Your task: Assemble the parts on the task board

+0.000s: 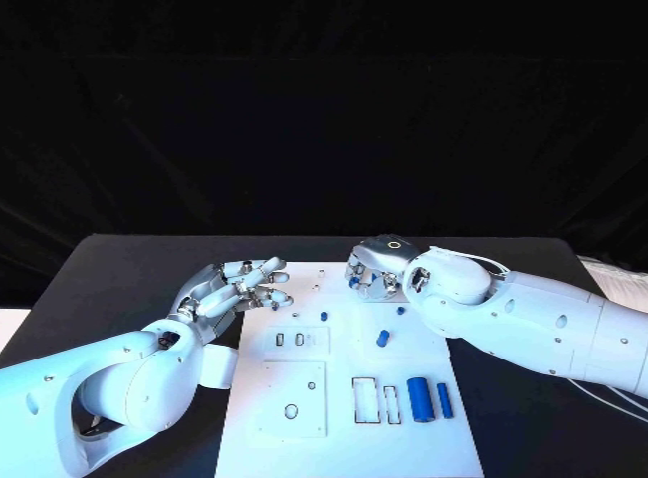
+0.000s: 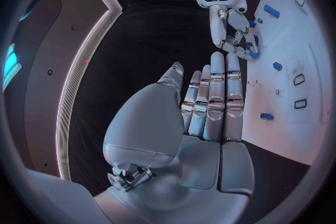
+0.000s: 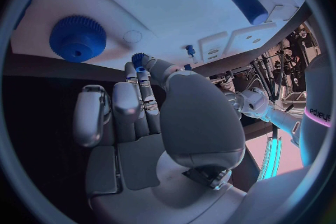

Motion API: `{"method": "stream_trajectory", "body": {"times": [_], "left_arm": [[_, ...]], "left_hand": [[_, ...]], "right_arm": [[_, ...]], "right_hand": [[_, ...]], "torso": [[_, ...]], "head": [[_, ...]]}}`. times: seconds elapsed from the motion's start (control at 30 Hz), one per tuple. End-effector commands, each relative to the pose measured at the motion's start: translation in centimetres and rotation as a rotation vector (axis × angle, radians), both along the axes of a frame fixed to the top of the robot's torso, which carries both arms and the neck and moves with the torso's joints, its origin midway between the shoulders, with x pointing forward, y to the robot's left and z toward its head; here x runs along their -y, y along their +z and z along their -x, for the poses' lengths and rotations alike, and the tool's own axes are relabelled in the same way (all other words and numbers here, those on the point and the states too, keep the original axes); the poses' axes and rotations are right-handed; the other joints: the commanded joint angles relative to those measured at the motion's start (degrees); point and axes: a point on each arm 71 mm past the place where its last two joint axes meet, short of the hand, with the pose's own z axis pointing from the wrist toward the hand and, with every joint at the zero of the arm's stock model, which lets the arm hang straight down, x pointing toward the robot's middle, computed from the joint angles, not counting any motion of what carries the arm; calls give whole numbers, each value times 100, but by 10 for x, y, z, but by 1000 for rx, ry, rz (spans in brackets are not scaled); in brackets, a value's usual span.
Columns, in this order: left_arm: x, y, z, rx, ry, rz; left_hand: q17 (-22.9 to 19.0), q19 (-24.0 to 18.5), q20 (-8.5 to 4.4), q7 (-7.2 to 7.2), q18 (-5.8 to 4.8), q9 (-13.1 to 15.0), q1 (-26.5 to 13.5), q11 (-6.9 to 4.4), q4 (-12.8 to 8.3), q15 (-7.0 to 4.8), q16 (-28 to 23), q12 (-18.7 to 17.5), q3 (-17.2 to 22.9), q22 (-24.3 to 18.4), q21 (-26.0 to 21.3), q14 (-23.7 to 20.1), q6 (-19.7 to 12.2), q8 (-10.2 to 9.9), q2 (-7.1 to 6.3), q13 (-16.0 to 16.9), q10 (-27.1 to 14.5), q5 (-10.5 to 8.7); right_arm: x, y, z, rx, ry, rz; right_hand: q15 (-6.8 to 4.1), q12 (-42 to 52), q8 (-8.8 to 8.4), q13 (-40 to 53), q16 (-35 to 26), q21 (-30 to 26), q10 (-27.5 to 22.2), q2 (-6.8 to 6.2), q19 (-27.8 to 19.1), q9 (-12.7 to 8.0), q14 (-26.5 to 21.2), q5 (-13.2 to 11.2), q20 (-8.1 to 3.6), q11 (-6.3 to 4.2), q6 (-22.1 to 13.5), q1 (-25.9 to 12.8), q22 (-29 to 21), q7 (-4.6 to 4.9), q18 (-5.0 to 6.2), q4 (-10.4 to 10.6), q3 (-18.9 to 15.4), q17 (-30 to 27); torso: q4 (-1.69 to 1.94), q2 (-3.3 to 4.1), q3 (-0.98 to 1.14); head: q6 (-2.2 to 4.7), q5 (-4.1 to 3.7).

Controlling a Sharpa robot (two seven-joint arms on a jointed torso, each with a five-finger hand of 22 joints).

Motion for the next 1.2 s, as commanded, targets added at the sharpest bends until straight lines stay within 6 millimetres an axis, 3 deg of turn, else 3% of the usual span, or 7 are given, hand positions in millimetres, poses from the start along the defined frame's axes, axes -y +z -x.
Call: {"method": "stream_trajectory", "body": {"times": [0.03, 0.67, 0.9, 1.07, 1.2], "left_arm": [[1, 2, 0, 13, -7, 13], [2, 2, 0, 16, -10, 16], [2, 2, -1, 16, -10, 16], [3, 2, -1, 16, -12, 16], [2, 2, -1, 15, -11, 16]], "left_hand": [[12, 20, 28, 12, 66, 5, 16, 0, 4, -1, -26, -28, 40, -6, -30, -9, -14, -31, 56, -9, -18, 28], [20, 21, 27, 12, 66, 5, 29, -1, -3, -2, -30, -30, 49, -7, -31, -10, -15, -32, 60, -10, -18, 29], [20, 21, 27, 12, 66, 5, 29, -1, -3, -2, -30, -30, 49, -7, -31, -10, -15, -32, 60, -10, -18, 29], [24, 20, 27, 11, 66, 5, 35, -1, -8, -2, -33, -31, 52, -8, -33, -12, -15, -33, 57, -10, -18, 28], [24, 20, 27, 11, 66, 5, 35, -1, -8, -2, -33, -31, 52, -8, -33, -12, -15, -33, 57, -10, -18, 28]], "right_arm": [[-5, 6, 0, 68, -9, -37], [-31, 5, -13, 114, -10, -58], [-36, 3, -17, 113, -12, -57], [-42, 3, -18, 116, -7, -61], [-45, 3, -17, 120, 0, -66]], "right_hand": [[-51, 28, 11, 20, 34, 34, 99, 78, 55, 10, 144, 24, -5, -71, 52, 118, 14, 5, -80, -15, 39, 11], [-45, 22, 6, 19, 75, 60, 107, 55, 63, 25, 145, -28, -1, -68, 64, 63, 51, 5, -86, -10, 61, 49], [-45, 22, 4, 19, 87, 66, 110, 50, 64, 30, 145, -50, 0, -68, 68, 49, 59, 3, -87, -9, 65, 61], [-45, 21, 3, 19, 92, 67, 110, 49, 63, 32, 145, -59, 0, -70, 69, 46, 60, 2, -87, -10, 68, 66], [-45, 21, 3, 19, 92, 67, 110, 49, 63, 32, 145, -59, 0, -70, 69, 46, 60, 2, -87, -10, 68, 66]], "torso": [[-2, 10, 8], [3, 43, 11], [13, 48, 4], [14, 52, 15], [20, 50, 10]], "head": [[7, 16], [55, 66], [53, 57], [32, 80], [23, 77]]}}
